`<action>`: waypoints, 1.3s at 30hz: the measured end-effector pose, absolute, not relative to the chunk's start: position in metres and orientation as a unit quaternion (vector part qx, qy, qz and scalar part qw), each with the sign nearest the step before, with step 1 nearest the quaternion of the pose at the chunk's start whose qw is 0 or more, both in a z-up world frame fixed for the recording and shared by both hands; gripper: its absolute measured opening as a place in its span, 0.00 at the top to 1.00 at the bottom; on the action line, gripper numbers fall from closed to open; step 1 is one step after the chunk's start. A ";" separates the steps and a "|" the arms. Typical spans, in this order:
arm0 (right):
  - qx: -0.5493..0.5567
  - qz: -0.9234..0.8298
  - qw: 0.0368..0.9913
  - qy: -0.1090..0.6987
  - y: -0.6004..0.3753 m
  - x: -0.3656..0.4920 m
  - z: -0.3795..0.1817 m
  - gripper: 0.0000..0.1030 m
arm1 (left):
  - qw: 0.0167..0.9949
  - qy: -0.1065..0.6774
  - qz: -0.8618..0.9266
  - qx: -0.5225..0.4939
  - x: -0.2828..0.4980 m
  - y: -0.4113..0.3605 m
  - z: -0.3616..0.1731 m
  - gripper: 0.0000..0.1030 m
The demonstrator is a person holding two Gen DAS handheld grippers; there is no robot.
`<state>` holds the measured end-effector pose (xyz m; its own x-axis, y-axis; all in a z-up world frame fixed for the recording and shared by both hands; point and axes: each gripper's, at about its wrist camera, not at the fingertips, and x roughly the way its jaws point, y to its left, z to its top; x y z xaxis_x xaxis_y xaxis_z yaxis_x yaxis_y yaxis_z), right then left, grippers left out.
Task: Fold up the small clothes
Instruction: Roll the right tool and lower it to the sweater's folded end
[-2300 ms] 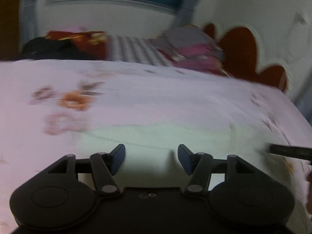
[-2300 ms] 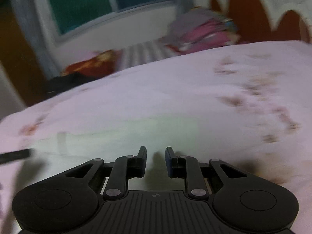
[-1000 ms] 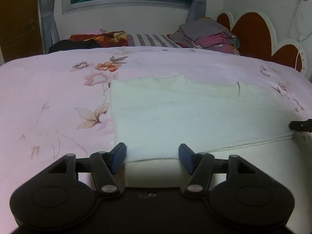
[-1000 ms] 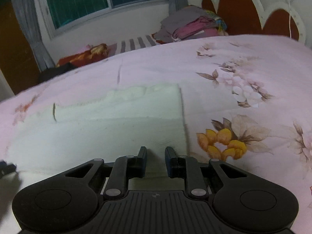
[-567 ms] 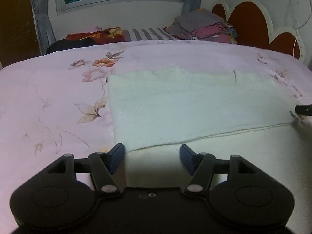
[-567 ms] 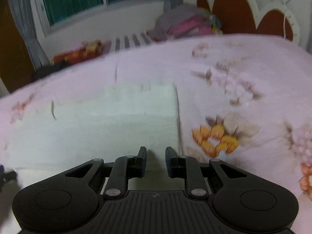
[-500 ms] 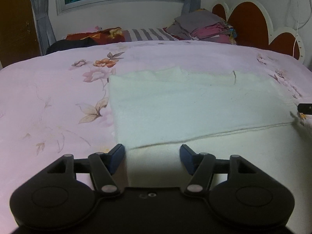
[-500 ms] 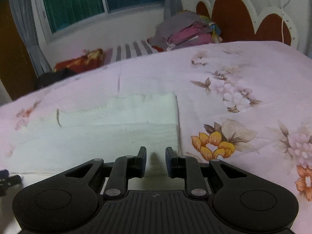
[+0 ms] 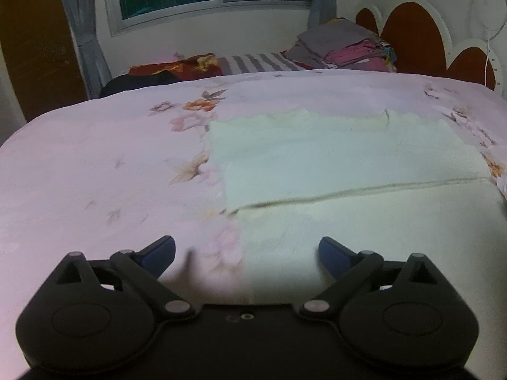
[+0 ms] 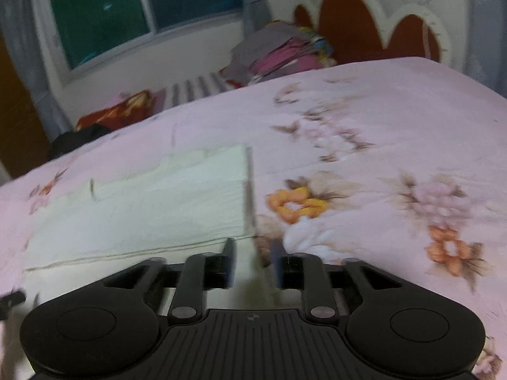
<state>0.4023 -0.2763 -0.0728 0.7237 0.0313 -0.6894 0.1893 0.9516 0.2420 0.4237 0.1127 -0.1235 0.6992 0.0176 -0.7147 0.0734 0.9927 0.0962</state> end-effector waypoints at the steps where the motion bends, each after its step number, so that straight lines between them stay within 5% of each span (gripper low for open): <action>1: 0.154 -0.044 0.919 0.360 -0.281 0.397 -0.070 0.29 | 0.920 0.388 -0.012 0.057 0.417 0.116 -0.123 0.07; 7: 0.159 -0.007 0.921 0.356 -0.299 0.364 -0.062 0.30 | 0.916 0.401 0.001 0.026 0.367 0.134 -0.121 0.24; 11: 0.195 0.019 0.907 0.372 -0.315 0.326 -0.066 0.49 | 0.910 0.414 -0.009 -0.004 0.322 0.140 -0.120 0.30; 14: 0.222 0.040 0.893 0.390 -0.330 0.281 -0.077 0.51 | 0.897 0.438 -0.031 -0.055 0.286 0.145 -0.124 0.42; 25: 0.321 0.105 0.831 0.443 -0.354 0.162 -0.113 0.51 | 0.871 0.440 -0.086 -0.200 0.191 0.163 -0.134 0.41; 39: 0.352 0.158 0.811 0.439 -0.336 0.138 -0.112 0.59 | 0.822 0.427 -0.128 -0.354 0.177 0.182 -0.162 0.45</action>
